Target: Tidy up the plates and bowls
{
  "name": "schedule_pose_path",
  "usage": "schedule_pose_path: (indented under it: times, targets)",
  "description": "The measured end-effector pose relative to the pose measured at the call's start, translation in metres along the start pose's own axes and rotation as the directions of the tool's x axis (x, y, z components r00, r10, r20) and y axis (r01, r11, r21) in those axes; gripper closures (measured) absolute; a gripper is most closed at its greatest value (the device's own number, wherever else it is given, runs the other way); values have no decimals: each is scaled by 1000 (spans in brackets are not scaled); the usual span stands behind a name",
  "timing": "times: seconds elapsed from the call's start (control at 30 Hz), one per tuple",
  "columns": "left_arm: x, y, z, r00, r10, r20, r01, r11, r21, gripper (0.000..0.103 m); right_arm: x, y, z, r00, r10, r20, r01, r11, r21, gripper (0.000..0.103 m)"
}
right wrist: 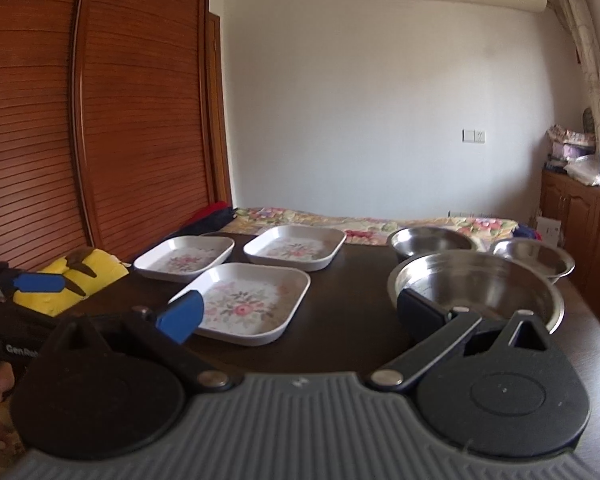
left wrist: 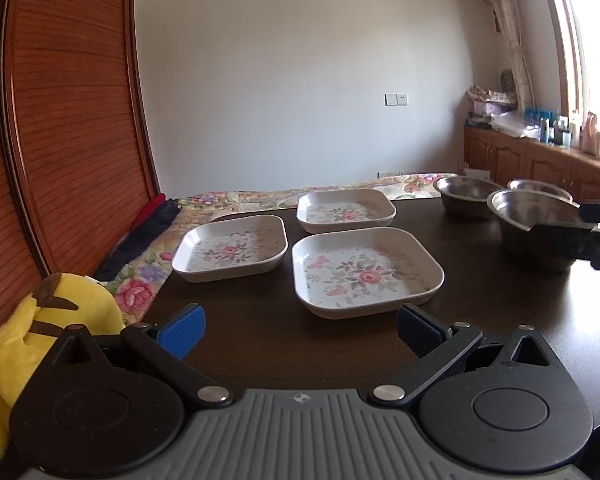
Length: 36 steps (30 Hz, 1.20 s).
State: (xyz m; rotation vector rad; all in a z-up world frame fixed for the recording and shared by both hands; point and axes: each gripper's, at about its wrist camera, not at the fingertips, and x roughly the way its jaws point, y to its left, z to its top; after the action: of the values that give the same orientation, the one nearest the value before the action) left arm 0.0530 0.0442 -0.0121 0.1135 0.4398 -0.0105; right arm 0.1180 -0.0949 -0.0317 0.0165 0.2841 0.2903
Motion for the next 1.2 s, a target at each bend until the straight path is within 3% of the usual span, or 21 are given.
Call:
schedule_pose_path:
  times: [0.13,0.23,0.3,0.47,0.6,0.67,1.0,1.2]
  targets:
    - [7,2,4,1000,1,-7,0,1000,24,0,11,2,1,1000,13,-23,-13,1000,9,1]
    - [15,7,8,1000,-3,-19,3,1000,17,2,20,5,3,999,24,-43,-24,1000,2,11]
    - [21,11,11,1000,-4,-27,5,1000,12,4,26,6,6,998,32,-56,-32,999,1,12]
    - [34,17,22,999,-14,-41,15,1000,21,13,40,7,11,995,56,-79,-58,998,-19,15]
    - [44,20,30,998,-27,-54,29,999,38,28,51,6,15,992,78,-102,-79,997,-8,21]
    - [49,22,31,997,-38,-67,40,998,40,31,56,5,15,990,84,-113,-85,996,-5,23]
    - [77,27,34,991,-60,-118,65,997,37,53,89,-2,18,975,112,-194,-111,994,14,51]
    - [94,31,40,985,-103,-135,105,994,8,59,106,-8,23,968,122,-220,-122,992,15,56]
